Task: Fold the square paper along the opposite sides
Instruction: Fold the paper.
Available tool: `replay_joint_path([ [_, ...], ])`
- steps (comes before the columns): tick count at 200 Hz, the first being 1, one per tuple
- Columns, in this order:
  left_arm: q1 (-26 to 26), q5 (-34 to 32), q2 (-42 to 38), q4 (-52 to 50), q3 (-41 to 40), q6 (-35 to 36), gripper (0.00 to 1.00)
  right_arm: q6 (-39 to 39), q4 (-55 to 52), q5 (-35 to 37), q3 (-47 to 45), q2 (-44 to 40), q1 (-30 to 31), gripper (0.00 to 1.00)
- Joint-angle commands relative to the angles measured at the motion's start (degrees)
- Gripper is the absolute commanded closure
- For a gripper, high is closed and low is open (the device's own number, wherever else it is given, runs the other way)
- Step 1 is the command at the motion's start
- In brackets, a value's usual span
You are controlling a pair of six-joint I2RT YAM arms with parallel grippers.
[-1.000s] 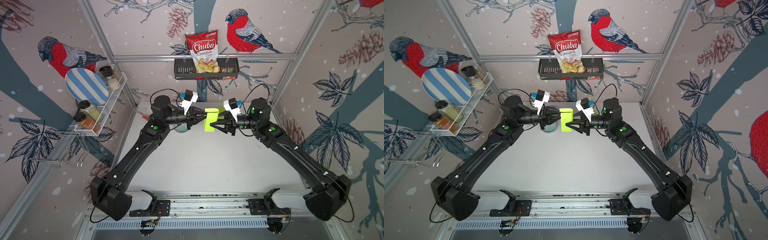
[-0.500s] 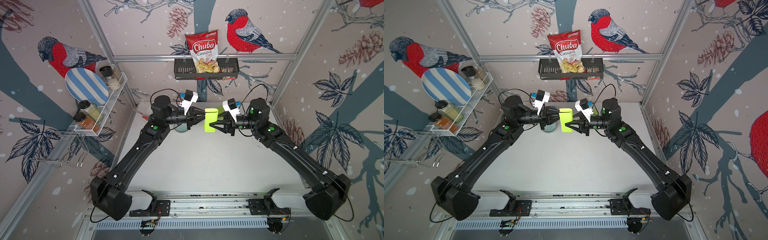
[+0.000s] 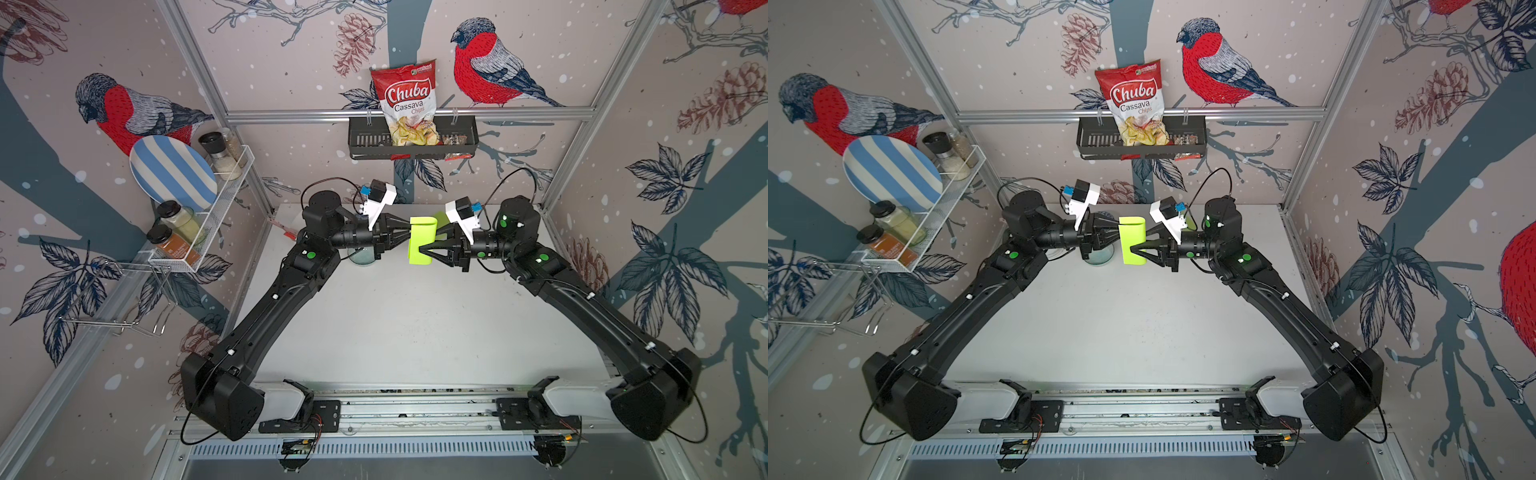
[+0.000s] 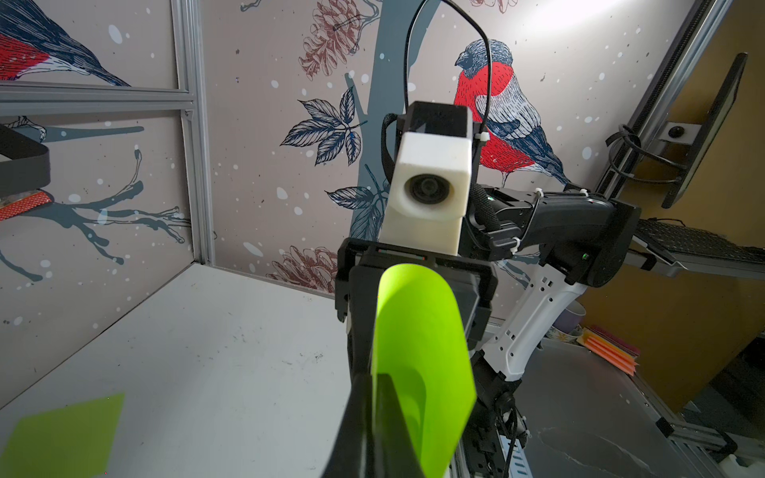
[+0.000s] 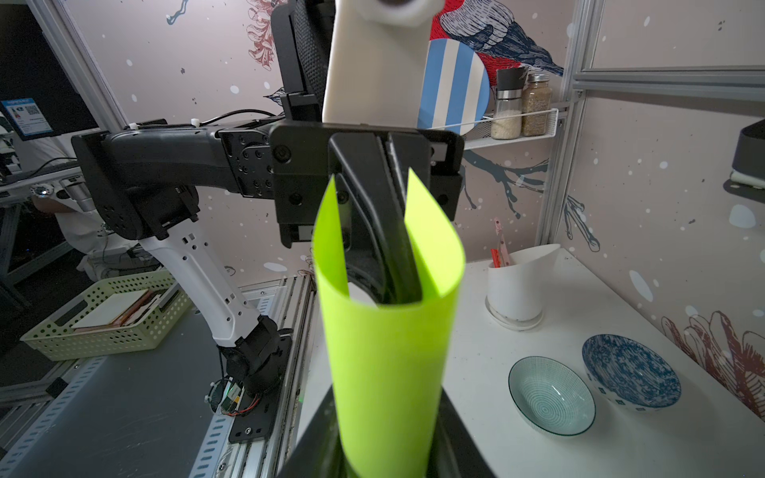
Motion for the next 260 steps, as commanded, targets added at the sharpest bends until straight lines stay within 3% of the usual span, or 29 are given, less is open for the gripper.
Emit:
replay_joint_path([
  [1,0.0,0.4,0.0,0.2,0.2,0.8,1.0,-0.7,0.9,0.0,0.1,-0.3,0.1,0.67],
  [260,0.0,0.4,-0.1,-0.1,0.3,1.0,1.0,-0.7,1.0,-0.3,0.0,-0.1,0.6,0.69],
])
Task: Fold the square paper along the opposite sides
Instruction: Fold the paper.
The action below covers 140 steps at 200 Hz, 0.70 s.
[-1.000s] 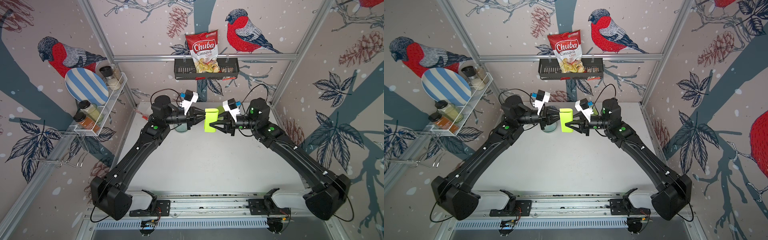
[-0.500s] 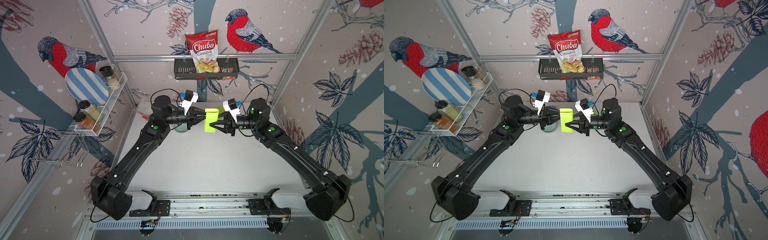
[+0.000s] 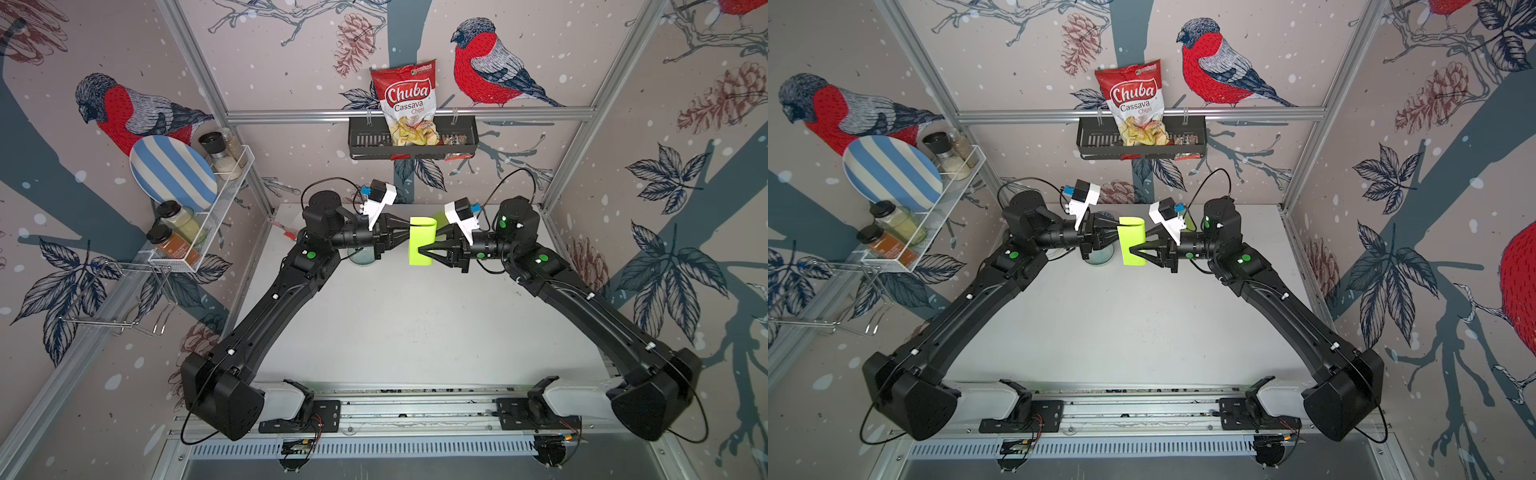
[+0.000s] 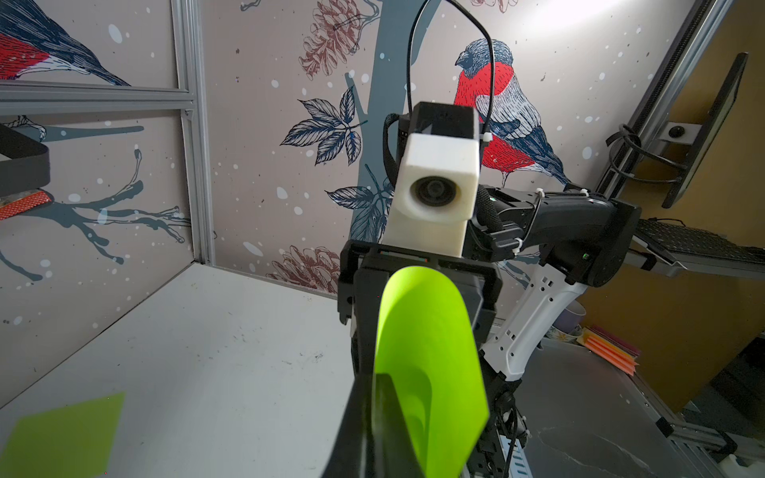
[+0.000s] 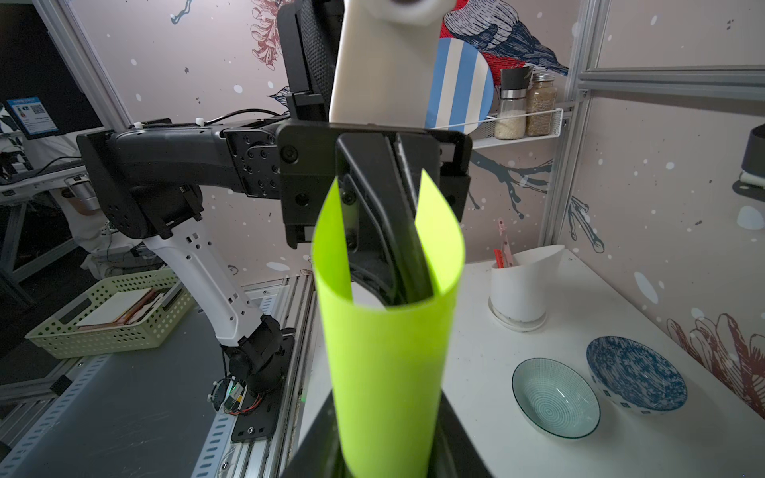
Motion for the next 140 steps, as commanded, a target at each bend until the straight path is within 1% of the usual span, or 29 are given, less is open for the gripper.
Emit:
replay_joint_path([
  [1,0.0,0.4,-0.1,-0.1,0.3,1.0,1.0,-0.6,1.0,-0.3,0.0,-0.1,0.1,0.69],
  [140,-0.1,0.1,-0.4,-0.3,0.0,1.4,1.0,-0.7,1.0,-0.3,-0.2,-0.2,0.2,0.69],
])
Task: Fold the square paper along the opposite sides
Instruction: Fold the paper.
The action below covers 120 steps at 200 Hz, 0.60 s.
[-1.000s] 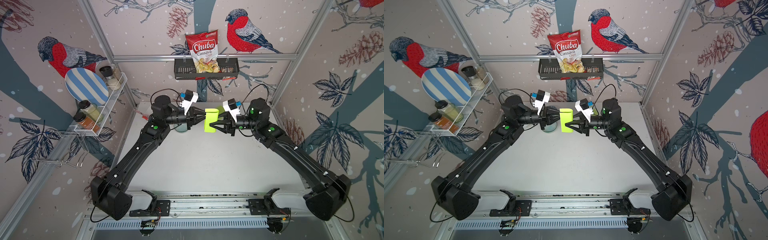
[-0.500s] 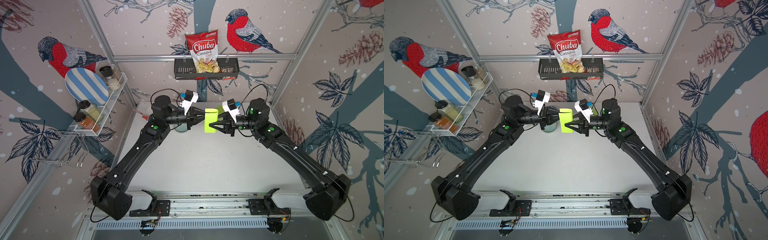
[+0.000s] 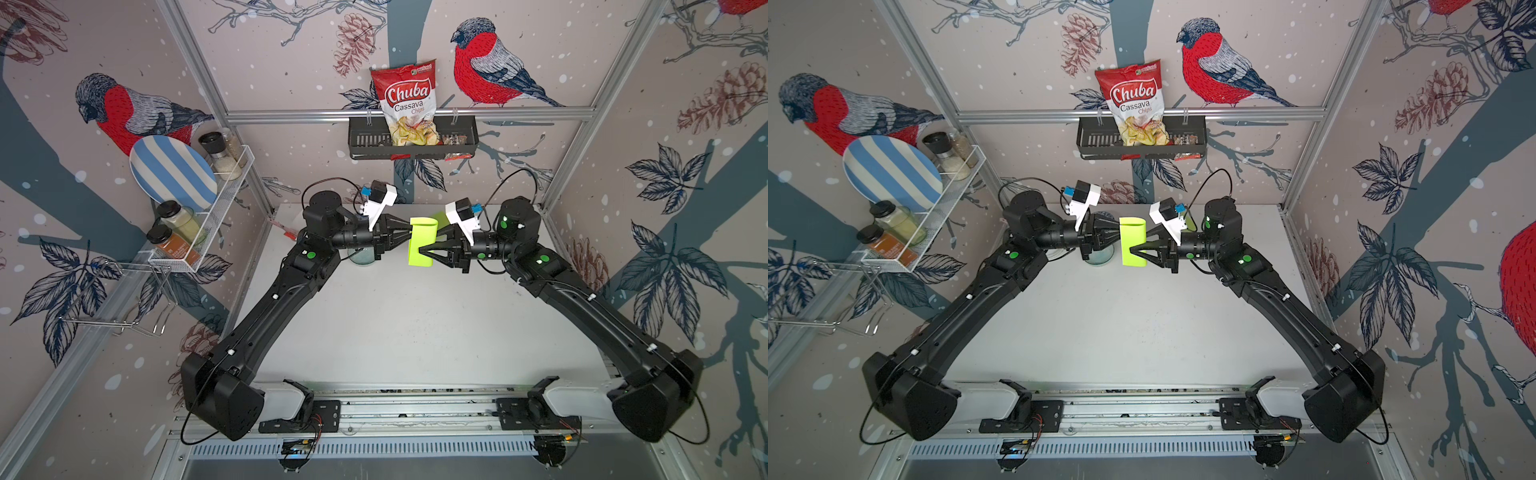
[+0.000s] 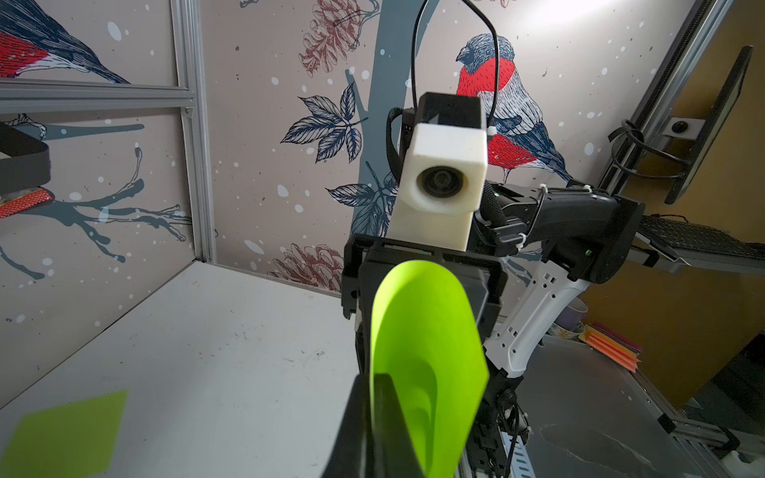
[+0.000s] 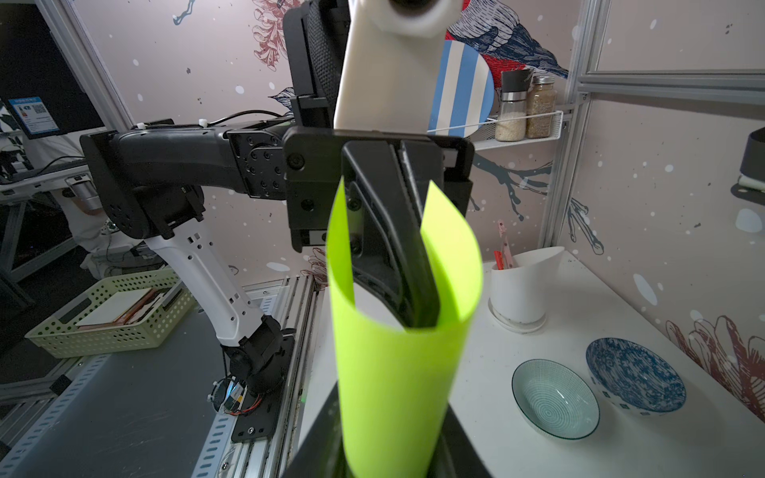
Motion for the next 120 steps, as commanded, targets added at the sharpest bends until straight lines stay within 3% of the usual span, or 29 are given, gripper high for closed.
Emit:
replay_joint_path([
  [1,-0.1,0.1,-0.3,0.5,0.0,0.5,1.0,-0.8,1.0,-0.2,-0.1,0.1,0.2,0.69],
  [120,-0.1,0.1,-0.2,0.5,0.0,0.5,1.0,-0.9,1.0,-0.2,-0.1,0.2,0.3,0.71],
])
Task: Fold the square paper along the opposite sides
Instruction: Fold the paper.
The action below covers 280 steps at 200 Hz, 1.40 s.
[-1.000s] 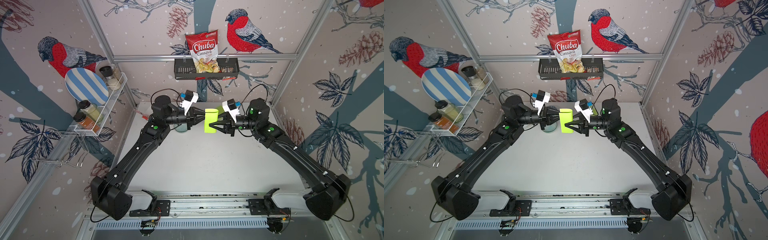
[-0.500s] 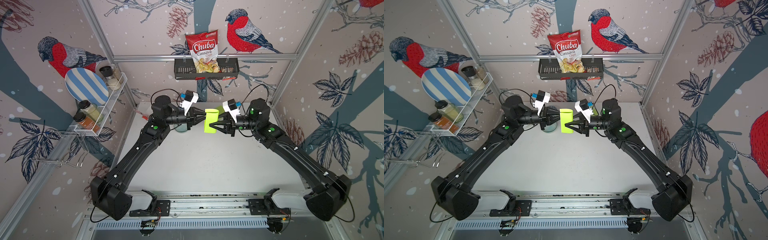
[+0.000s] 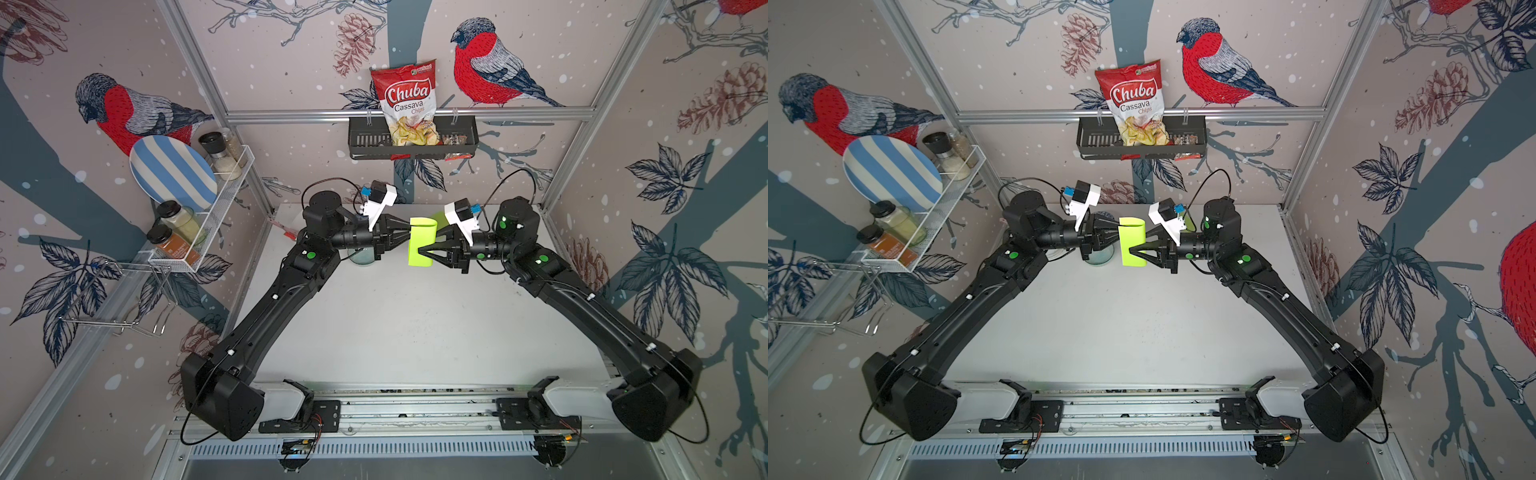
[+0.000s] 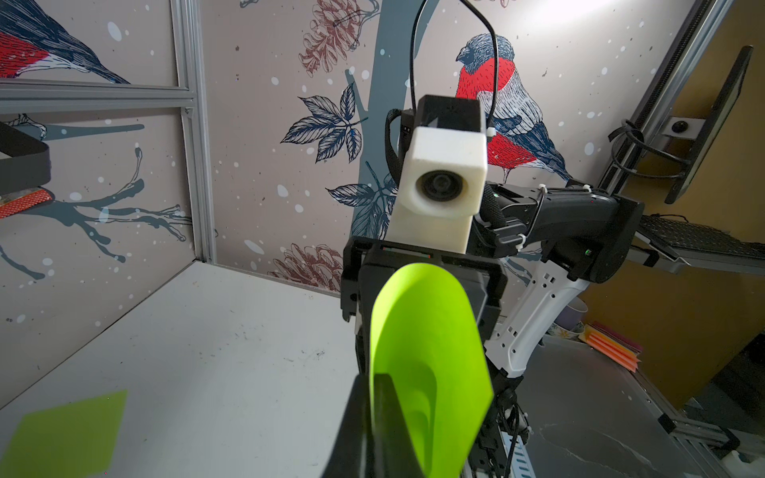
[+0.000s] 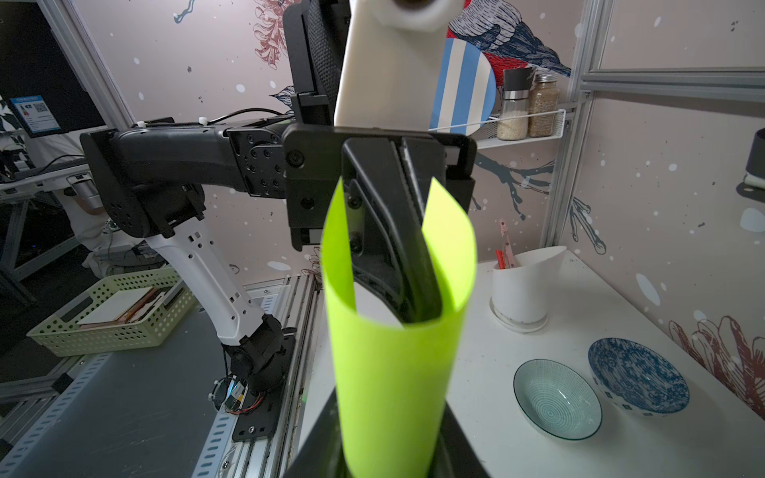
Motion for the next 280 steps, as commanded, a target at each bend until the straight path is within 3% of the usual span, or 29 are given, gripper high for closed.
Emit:
replay_joint_path([
  [1,-0.1,0.1,-0.2,0.5,0.0,0.5,1.0,-0.7,1.0,-0.2,-0.1,0.0,0.1,0.71],
  [280,0.0,0.3,-0.1,1.0,-0.2,0.3,1.0,-0.3,1.9,-0.3,-0.3,0.1,0.2,0.83],
])
